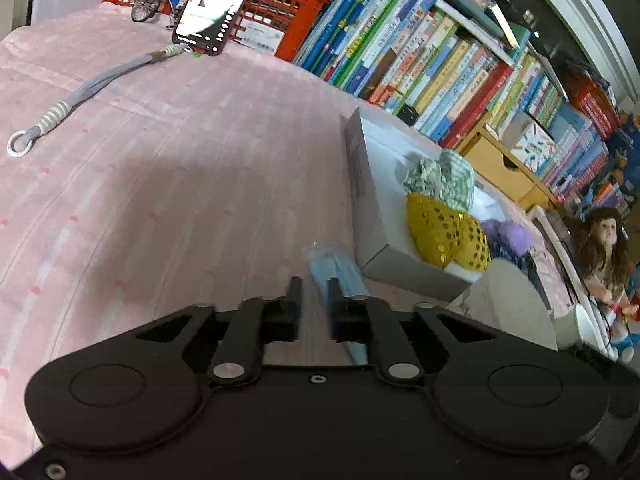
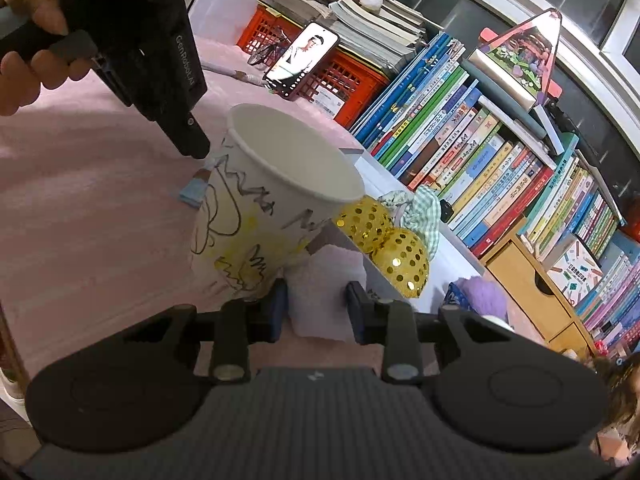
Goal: Organize soft objects
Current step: 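Grasp the blue face mask packet with the left tool while the right tool grasps the pink sock roll, then lift and carry the mask packet and sock roll over the white tray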
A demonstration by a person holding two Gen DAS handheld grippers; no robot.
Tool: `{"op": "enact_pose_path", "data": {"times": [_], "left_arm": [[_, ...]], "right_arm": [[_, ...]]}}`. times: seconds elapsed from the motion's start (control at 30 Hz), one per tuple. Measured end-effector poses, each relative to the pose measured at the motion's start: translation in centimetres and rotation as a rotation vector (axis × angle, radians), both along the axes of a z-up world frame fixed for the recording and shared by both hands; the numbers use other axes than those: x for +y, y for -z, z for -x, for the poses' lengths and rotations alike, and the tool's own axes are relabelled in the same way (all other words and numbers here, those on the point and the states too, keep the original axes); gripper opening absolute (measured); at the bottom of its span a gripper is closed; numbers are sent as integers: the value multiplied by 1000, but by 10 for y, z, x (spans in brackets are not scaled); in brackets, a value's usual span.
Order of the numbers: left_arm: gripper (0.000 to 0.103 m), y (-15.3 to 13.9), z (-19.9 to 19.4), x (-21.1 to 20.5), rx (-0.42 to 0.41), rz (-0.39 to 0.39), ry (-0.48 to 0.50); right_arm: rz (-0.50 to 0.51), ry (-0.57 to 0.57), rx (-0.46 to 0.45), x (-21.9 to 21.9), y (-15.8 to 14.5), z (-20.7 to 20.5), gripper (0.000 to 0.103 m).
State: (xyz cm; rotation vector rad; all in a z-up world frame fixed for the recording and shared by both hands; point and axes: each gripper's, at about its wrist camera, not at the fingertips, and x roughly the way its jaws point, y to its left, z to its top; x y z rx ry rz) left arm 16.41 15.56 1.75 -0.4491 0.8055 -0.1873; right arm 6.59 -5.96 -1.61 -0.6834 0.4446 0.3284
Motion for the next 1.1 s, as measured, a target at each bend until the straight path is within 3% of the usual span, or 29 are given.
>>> {"op": "enact_pose_path", "data": {"times": [0.1,0.2,0.3,0.4,0.47,0.6,1.1], "left_arm": [[41,0,-9,0,6,51,-31],[48,2,-21,-4,11,58,-51],[47,4,-27,-15,3,9,-50],[41,4,-27,-24,-15,-65,-31],[30,5,-25,-30,-27,-116,-21],[28,5,-16,-40,-59,-188,0],[24,4,24,-29,-39,-154,62]], "right_arm": [[-5,-4,-2,0,0,3,38],[-7,-4,-3,-1,1,5,38],[-5,-5,-5,-1,2,6,38],[-1,-7,-7,0,3,6,38],[0,-7,-6,0,3,5,38],[0,-2,-2,1,2,4,38],[-43,1,23,-6,-2,15,38]]}}
